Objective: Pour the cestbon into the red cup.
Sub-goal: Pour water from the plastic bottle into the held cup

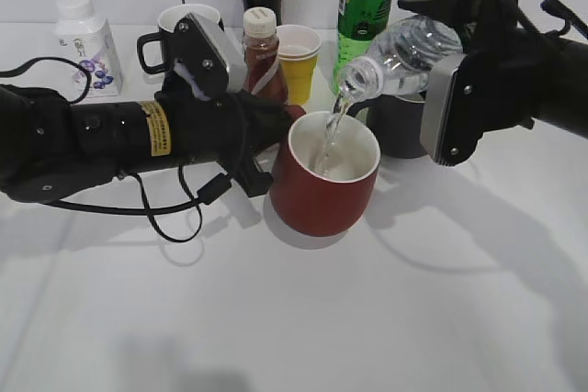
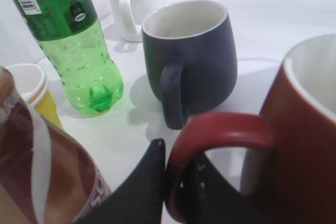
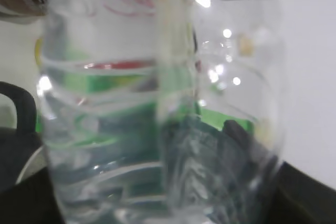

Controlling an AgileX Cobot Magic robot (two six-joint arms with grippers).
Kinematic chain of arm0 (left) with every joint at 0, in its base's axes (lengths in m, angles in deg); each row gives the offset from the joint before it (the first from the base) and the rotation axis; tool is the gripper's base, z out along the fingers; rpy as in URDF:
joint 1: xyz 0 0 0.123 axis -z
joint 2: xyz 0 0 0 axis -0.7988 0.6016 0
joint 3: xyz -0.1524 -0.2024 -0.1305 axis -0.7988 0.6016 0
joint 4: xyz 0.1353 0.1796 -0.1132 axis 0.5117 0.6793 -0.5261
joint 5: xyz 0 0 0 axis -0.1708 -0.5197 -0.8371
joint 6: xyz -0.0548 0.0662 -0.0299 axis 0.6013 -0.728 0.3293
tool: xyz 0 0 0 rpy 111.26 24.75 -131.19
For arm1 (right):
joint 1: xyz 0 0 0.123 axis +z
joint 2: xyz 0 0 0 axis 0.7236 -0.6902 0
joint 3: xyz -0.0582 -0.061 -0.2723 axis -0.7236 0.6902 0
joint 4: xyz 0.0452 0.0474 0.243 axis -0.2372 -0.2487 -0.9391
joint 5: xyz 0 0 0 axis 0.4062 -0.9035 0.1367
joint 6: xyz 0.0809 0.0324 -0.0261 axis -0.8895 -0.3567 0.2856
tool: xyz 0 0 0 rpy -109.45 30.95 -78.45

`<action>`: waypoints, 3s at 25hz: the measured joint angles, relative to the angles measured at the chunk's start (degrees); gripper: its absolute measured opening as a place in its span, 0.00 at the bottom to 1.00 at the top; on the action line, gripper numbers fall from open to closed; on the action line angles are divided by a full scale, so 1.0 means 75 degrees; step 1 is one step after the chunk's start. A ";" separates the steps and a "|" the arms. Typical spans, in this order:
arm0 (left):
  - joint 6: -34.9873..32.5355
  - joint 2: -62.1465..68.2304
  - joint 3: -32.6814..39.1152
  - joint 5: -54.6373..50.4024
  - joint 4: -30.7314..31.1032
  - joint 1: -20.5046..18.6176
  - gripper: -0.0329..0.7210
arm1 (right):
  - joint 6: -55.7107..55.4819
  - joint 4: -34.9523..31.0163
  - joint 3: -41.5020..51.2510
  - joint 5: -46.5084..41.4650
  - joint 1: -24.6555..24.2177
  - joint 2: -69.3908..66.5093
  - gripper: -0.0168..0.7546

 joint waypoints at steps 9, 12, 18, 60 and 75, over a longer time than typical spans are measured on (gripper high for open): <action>0.0000 0.0000 0.0000 0.0000 0.0293 0.0000 0.12 | 0.0508 0.0014 0.0002 0.0000 0.0000 -0.0027 0.64; 0.0000 0.0000 0.0000 0.0000 0.0439 0.0000 0.12 | 0.0612 0.0014 0.0002 0.0000 0.0000 -0.0027 0.64; 0.0000 0.0000 0.0000 -0.0014 0.0467 0.0000 0.12 | 0.0894 0.0014 0.0002 0.0007 0.0000 -0.0027 0.64; -0.0029 0.0000 0.0000 -0.0061 0.0493 0.0000 0.12 | 0.1652 -0.0306 -0.0152 0.0062 0.0000 -0.0027 0.64; -0.0033 0.0000 0.0000 -0.0062 -0.0528 0.0000 0.12 | 0.0781 -0.0592 -0.0152 -0.0204 0.0000 -0.0027 0.64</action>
